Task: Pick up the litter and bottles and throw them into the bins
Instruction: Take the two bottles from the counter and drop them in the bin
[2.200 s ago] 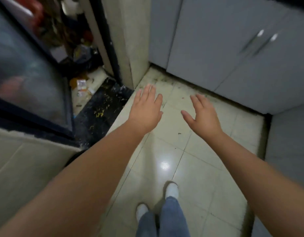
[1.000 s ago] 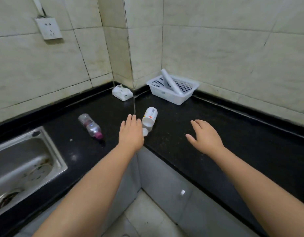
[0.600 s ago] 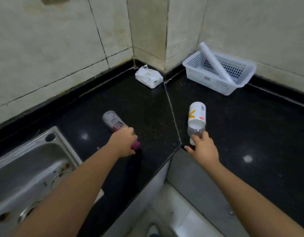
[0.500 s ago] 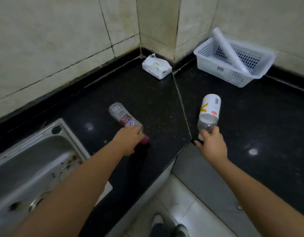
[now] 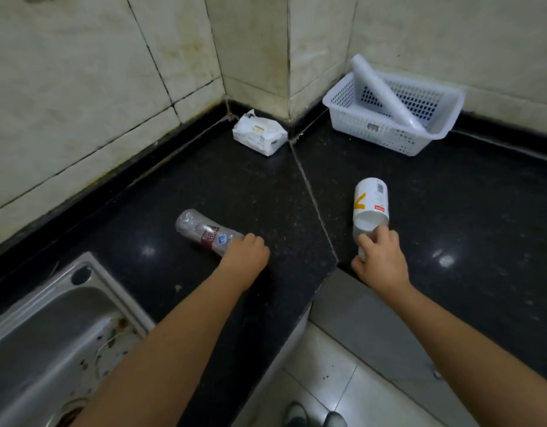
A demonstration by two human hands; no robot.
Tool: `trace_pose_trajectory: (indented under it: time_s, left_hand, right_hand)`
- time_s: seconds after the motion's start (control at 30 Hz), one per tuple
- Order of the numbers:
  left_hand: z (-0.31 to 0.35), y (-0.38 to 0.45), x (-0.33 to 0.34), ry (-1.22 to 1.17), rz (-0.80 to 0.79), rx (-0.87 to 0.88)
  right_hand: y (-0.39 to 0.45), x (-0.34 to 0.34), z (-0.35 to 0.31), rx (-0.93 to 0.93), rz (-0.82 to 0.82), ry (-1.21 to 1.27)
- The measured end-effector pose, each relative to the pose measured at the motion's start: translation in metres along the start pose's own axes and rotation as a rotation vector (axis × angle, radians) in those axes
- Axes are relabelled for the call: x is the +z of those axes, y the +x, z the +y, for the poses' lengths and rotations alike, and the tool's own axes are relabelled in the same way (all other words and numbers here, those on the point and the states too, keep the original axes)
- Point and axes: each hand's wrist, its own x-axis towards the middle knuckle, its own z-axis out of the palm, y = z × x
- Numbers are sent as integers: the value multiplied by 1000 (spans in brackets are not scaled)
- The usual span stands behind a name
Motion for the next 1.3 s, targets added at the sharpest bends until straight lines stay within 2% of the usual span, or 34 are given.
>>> trace_pose_trajectory:
  time_s: [0.2,0.37,0.47,0.53,0.6,0.7,0.77,0.83,0.97,1.07,1.2,1.3]
  left_hand:
    - [12,9,-95,-113,317,41]
    - [87,17,-196,-153,581,324]
    - [175,3,-246,-108,765,556]
    - [244,-24,-274,-85,928,770]
    - [316,-65,-295,-82,1000,972]
    - [425,-139,-310,-61,1175,1227]
    - [497,-195,-308,-29,1236,1409]
    - [568,-255,-298,-15,1335,1558]
    - [696,-386,-262,-22,1313,1826]
    - [773,-486,-226,-31,1143,1973]
    - [836,-588,-185,47,896,2029]
    - [890,-647,-154,122,841,2095]
  right_hand:
    - [-16,-71,16,49,259,22]
    - [-80,-155,78,222,523,-59]
    - [-160,-196,126,362,693,-160]
    - [-228,-215,156,491,775,-209]
    - [-306,-229,181,661,850,-264]
    - [-435,-237,209,938,908,-345]
    - [-522,-234,217,1108,938,-388]
    - [-609,-228,222,1224,942,-479]
    - [-771,-216,226,1478,914,-552]
    - [-882,-203,218,1644,929,-566]
    - [-990,-186,201,1831,950,-550]
    - [-1058,-159,193,2001,923,-529]
